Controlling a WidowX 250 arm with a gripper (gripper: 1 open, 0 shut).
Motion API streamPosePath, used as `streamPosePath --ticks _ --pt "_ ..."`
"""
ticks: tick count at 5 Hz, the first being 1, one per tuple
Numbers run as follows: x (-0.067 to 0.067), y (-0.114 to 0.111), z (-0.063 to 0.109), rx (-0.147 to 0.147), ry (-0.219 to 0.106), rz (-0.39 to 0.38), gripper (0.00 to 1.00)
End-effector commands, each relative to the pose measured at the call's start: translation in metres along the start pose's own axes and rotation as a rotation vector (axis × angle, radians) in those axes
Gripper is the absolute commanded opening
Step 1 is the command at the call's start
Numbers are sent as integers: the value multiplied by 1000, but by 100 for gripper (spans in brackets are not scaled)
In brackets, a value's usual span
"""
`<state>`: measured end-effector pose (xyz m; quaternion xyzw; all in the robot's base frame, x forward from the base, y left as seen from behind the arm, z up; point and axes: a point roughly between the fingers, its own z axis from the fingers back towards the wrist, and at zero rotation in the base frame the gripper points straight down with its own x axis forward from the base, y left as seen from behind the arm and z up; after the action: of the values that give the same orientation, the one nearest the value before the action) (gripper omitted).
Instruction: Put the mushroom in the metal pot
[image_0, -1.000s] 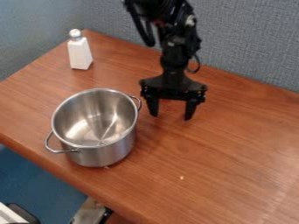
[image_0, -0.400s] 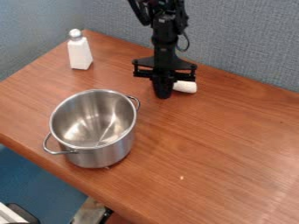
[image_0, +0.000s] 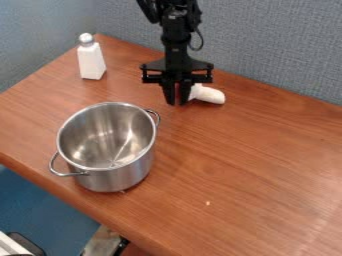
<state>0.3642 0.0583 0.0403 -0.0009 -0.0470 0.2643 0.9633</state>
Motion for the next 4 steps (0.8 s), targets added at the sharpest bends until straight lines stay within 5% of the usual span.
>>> streamPosePath --ticks 1,2,3,4 --pt "23 1 41 -74 -96 86 100" --pt "29 0 62 -132 -108 163 0" --pt "29 16 105 -176 -119 230 100" --pt "25 22 99 -166 -63 118 100"
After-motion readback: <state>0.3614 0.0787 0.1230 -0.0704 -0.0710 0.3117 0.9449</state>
